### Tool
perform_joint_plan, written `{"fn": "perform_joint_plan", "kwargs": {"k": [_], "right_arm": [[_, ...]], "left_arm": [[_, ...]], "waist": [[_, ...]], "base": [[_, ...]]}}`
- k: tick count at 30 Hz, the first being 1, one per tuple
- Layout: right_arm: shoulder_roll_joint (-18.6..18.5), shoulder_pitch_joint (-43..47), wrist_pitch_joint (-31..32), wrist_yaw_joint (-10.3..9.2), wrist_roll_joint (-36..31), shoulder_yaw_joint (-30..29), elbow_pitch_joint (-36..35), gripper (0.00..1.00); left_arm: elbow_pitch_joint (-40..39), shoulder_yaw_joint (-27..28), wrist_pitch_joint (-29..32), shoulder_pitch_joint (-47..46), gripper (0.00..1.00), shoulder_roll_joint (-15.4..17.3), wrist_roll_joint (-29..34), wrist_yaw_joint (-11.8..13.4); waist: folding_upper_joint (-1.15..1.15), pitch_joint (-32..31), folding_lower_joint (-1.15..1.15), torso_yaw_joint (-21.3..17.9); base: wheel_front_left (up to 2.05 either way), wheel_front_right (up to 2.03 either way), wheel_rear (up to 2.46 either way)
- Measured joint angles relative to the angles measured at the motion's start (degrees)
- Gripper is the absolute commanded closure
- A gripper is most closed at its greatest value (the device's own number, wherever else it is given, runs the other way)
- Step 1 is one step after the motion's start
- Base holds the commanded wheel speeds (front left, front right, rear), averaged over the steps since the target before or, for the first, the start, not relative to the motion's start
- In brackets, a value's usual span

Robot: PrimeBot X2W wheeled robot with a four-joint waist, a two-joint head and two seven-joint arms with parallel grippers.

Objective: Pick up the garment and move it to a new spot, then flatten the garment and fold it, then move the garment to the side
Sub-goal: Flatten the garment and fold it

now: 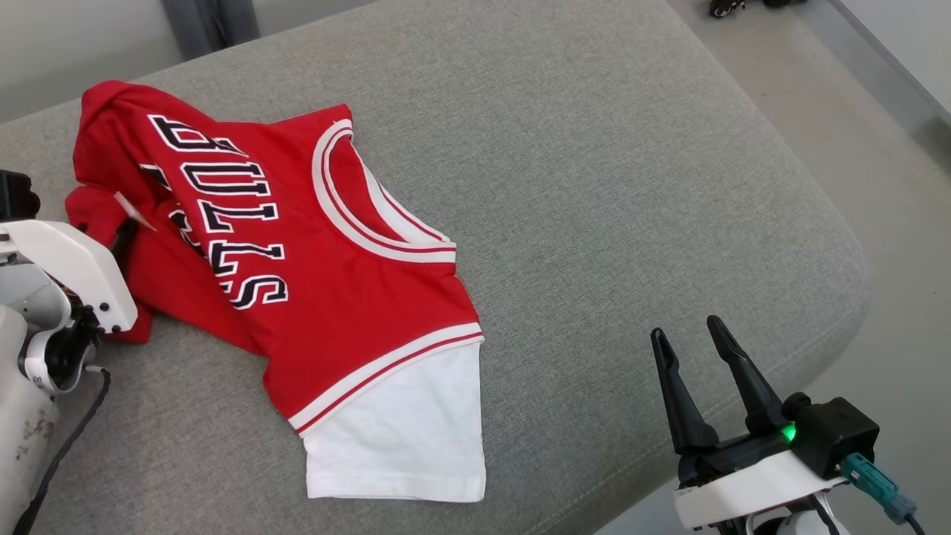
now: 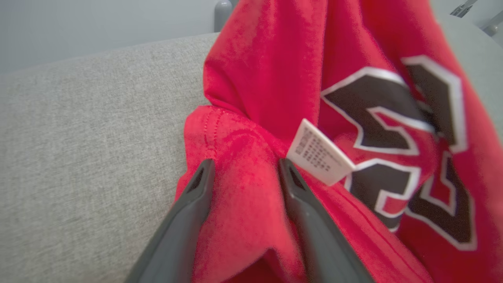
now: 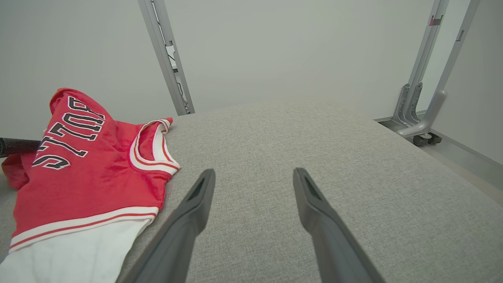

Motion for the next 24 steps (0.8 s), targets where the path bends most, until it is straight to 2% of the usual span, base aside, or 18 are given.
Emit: {"fn": "perform_joint_plan", "kwargs": {"k": [5,11,18,21,22,23,24], "right_arm": [[0.0,0.0,0.0,0.0,-0.1,-0.6,0.0,0.0],[0.0,0.6,0.0,0.0,-0.6,-1.6,0.2,0.0],[0.0,2.4,0.0,0.0,-2.2,-2.9,0.5,0.0],[0.0,2.6,0.0,0.0,-2.8,-3.1,0.5,0.0],[0.0,2.7,0.0,0.0,-3.1,-3.2,0.5,0.0],[0.0,2.7,0.0,0.0,-3.3,-3.3,0.5,0.0],[0.0,2.7,0.0,0.0,-3.7,-3.3,0.6,0.0]], "left_arm": [[0.0,-0.2,-2.2,0.2,1.0,-0.1,0.5,-0.4],[-3.5,1.5,-10.5,1.5,1.0,0.0,1.0,0.3],[-12.5,3.7,-21.7,14.0,1.0,-1.5,-0.6,2.0],[-16.6,4.3,-24.4,21.3,0.85,-3.1,-1.5,2.6],[-17.6,4.6,-25.0,23.2,0.85,-3.9,-2.0,2.6],[-18.5,4.5,-25.4,25.0,0.67,-4.7,-1.8,2.6],[-19.1,4.7,-25.7,26.6,0.56,-5.4,-1.6,2.7]], "waist": [[0.0,-0.3,0.0,0.8],[0.0,-1.7,0.0,2.5],[0.0,-4.3,0.0,5.5],[0.0,-5.0,0.0,7.1],[0.0,-5.1,0.0,7.8],[0.0,-5.2,0.0,8.4],[0.0,-5.2,0.0,9.1]], "base": [[0.0,0.0,0.0],[0.0,0.0,0.0],[0.0,0.0,0.0],[0.0,0.0,0.0],[0.0,0.0,0.0],[0.0,0.0,0.0],[0.0,0.0,0.0]]}}
